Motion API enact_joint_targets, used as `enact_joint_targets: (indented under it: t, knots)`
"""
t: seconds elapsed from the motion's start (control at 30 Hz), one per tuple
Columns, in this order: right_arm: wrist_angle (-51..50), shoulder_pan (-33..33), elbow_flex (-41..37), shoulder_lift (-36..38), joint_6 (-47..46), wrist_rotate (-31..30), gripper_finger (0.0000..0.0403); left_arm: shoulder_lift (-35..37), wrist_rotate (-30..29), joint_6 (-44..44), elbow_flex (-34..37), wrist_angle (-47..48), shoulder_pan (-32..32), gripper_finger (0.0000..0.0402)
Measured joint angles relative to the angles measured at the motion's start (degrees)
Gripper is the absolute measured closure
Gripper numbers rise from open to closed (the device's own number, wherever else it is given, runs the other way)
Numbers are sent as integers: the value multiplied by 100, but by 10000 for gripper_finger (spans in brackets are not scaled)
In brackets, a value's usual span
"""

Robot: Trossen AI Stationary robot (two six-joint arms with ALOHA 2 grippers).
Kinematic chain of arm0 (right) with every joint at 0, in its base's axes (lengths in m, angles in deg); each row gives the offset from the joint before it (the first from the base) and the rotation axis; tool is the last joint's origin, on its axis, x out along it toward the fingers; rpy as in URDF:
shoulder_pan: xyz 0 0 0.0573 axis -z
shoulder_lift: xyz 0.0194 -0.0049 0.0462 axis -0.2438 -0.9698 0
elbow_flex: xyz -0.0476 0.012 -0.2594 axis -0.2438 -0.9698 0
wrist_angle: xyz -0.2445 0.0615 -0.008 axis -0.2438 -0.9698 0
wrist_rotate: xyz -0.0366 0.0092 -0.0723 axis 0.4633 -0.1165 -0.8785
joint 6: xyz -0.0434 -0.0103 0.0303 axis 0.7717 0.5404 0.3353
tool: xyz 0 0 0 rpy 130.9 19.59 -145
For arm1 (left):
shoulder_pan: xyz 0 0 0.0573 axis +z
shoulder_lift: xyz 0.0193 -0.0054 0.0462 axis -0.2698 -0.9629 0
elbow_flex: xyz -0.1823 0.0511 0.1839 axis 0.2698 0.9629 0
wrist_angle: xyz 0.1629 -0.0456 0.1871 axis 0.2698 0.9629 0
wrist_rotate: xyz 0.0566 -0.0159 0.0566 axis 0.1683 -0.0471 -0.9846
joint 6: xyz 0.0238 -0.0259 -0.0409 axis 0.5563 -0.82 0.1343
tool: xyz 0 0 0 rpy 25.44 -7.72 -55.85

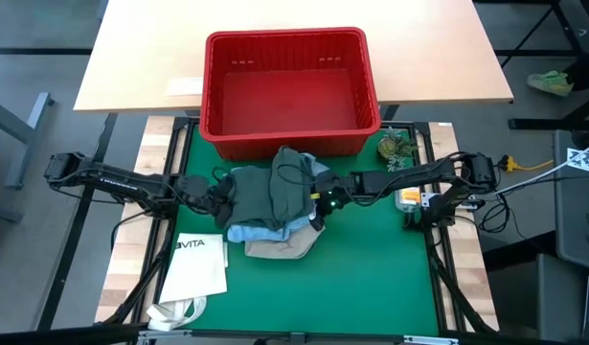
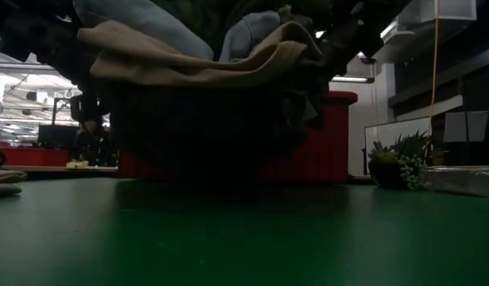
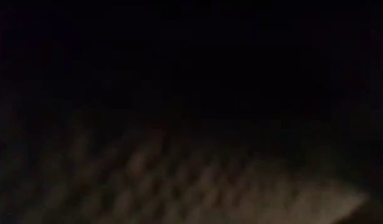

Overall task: Fold Laundry from Bin
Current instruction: Put the stack of folded clothes into the red bin

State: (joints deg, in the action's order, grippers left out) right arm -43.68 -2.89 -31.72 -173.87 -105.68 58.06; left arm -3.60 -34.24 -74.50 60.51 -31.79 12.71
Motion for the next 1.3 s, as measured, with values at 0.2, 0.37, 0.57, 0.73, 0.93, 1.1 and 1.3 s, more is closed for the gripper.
enact_joint_targets:
  t: [0.2, 0.37, 0.57, 0.73, 0.93, 1.1, 1.3]
  knots:
    - [-236, 0, 187, 17, 202, 4, 402, -7, -218, 15, 0, -271, -150, 400]
    - [-471, -31, 345, 23, 451, -2, 402, -7, -287, 57, 1, -475, -183, 400]
    - [-926, -43, 683, 37, 597, 59, 402, -9, -303, 360, -397, -79, -183, 400]
    - [-1256, -27, 998, 37, 728, 55, 402, -7, -464, 721, -1110, 982, -181, 400]
    - [-1834, -22, 1577, 37, 1009, 50, 402, -4, -661, 1082, -1913, 2011, -181, 400]
    - [-2386, -20, 2145, 37, 1268, -5, 402, 3, -880, 1399, -2510, 2615, -179, 400]
    - [-3144, 174, 2902, 39, 1548, -27, 402, 4, -1257, 1858, -3009, 2812, -126, 401]
